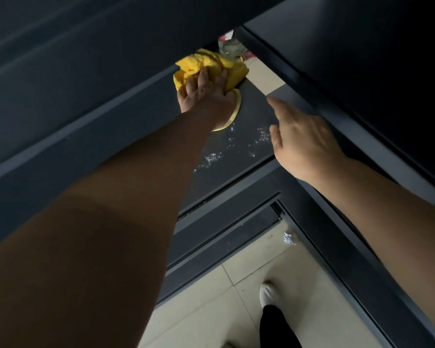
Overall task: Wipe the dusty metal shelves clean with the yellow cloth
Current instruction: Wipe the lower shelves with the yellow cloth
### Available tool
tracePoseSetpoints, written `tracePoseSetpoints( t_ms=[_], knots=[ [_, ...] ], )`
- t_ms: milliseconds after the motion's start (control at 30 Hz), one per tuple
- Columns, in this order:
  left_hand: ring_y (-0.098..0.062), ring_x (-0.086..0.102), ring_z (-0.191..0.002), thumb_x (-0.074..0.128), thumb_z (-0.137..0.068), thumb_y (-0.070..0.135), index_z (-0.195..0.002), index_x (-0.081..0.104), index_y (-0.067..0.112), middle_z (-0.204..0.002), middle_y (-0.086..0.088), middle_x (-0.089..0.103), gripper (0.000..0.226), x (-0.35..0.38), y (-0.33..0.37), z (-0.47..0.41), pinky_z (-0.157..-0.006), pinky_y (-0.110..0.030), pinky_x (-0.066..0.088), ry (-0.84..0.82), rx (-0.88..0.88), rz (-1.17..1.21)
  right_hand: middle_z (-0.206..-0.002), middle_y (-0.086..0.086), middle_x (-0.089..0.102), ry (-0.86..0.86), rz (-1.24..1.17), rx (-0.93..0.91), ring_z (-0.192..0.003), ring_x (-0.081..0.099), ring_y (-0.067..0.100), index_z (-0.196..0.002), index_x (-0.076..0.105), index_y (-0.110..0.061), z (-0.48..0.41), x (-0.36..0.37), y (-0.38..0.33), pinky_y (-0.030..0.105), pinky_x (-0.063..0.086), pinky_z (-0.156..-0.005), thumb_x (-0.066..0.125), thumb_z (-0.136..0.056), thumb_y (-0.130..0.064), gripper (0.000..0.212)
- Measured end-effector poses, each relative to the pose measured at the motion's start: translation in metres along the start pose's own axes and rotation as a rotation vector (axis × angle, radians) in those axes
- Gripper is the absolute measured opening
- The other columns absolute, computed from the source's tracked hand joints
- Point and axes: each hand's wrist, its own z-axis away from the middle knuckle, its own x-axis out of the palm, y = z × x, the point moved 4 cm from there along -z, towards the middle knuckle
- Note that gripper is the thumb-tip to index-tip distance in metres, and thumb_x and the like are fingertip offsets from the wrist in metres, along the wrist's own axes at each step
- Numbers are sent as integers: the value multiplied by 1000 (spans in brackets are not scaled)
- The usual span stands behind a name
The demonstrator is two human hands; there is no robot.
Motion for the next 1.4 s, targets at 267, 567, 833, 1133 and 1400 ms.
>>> tracePoseSetpoints(
  t_ms=[267, 567, 833, 1133, 1400],
  knots=[
    [-27, 1, -149, 24, -98, 48, -152, 12, 44, -163, 4, 1, 55, 6, 32, 35, -119, -48, 4, 0, 183, 16, -102, 19, 67, 17, 28, -24, -81, 66, 36, -138, 43, 0, 14, -8, -13, 41, 53, -71, 53, -91, -9, 49],
    [-26, 3, -149, 21, -101, 48, -152, 12, 40, -163, 2, 1, 53, 10, 11, 77, -120, -45, 4, 2, 267, -22, -134, 17, 52, -117, 106, 49, -115, 56, 36, -140, 39, -2, 35, -14, -27, 49, 49, -85, 51, -94, -13, 49],
    [-28, 0, -149, 18, -101, 49, -153, 7, 39, -163, 0, -3, 54, 12, -25, 108, -121, -45, 2, -45, 235, -51, -143, 14, 44, -247, 173, 95, -124, 51, 33, -143, 35, -5, 51, -19, -48, 47, 45, -93, 49, -95, -18, 52],
    [-29, 2, -149, 17, -101, 49, -154, 3, 36, -163, -2, -3, 56, 11, -89, 151, -121, -45, 4, -81, 105, -86, -127, 10, 55, -312, 198, 28, -125, 48, 28, -132, 47, -7, 69, -14, -90, 44, 46, -92, 49, -94, -19, 40],
    [-29, 1, -149, 16, -101, 50, -154, 2, 36, -163, -3, -4, 57, 15, -154, 198, -121, -46, 4, -100, 7, -55, -130, 6, 54, -385, 232, -18, -138, 37, 23, -128, 50, -6, 83, -6, -131, 41, 42, -98, 49, -93, -15, 36]
  ],
)
